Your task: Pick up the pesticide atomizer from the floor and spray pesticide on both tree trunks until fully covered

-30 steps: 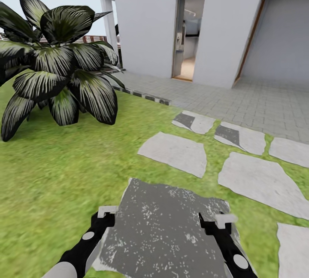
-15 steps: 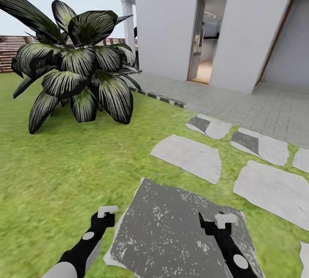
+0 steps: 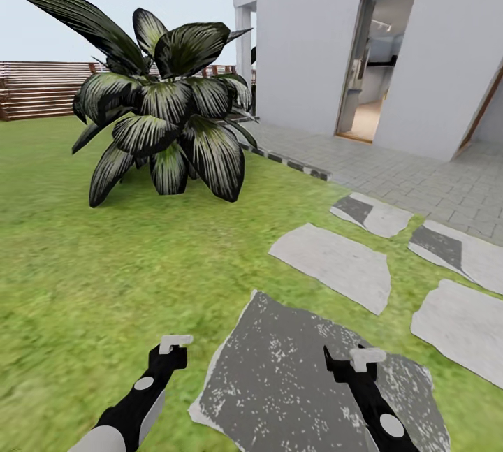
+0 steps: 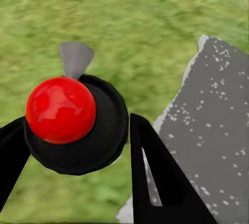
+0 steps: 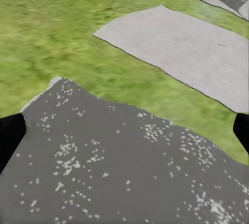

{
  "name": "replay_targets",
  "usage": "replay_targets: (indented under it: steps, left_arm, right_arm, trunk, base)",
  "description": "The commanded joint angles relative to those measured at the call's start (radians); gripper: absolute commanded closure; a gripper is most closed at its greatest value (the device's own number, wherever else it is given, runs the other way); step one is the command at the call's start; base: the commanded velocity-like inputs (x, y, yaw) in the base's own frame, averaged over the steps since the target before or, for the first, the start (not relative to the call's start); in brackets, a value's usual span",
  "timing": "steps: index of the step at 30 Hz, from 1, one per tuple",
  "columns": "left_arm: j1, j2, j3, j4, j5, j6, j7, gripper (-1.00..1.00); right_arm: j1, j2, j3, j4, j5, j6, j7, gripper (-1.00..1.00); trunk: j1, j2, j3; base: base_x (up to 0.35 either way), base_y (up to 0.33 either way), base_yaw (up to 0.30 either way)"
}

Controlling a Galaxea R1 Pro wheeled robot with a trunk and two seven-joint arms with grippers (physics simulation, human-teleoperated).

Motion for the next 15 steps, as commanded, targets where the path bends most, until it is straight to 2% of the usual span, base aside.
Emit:
replay_targets:
  steps: [1, 8, 15]
  left_arm:
    - [0.0, 0.0, 0.0, 0.0, 0.0, 0.0, 0.0, 1.0]
    - [0.0, 0.0, 0.0, 0.0, 0.001, 0.0, 0.0, 1.0]
    - [0.0, -0.002, 0.001, 0.001, 0.002, -0.001, 0.0, 1.0]
  right_arm:
    - [0.0, 0.0, 0.0, 0.0, 0.0, 0.0, 0.0, -1.0]
    - [0.0, 0.0, 0.0, 0.001, 0.0, 0.001, 0.0, -1.0]
    - [0.0, 0.0, 0.0, 0.002, 0.0, 0.0, 0.0, -1.0]
  trunk:
    - [0.0, 0.0, 0.001]
    - [0.0, 0.0, 0.005]
    - [0.0, 0.0, 0.01]
  base:
    - [0.0, 0.0, 0.27]
    - [0.041, 0.039, 0.27]
    - [0.085, 0.265, 0.27]
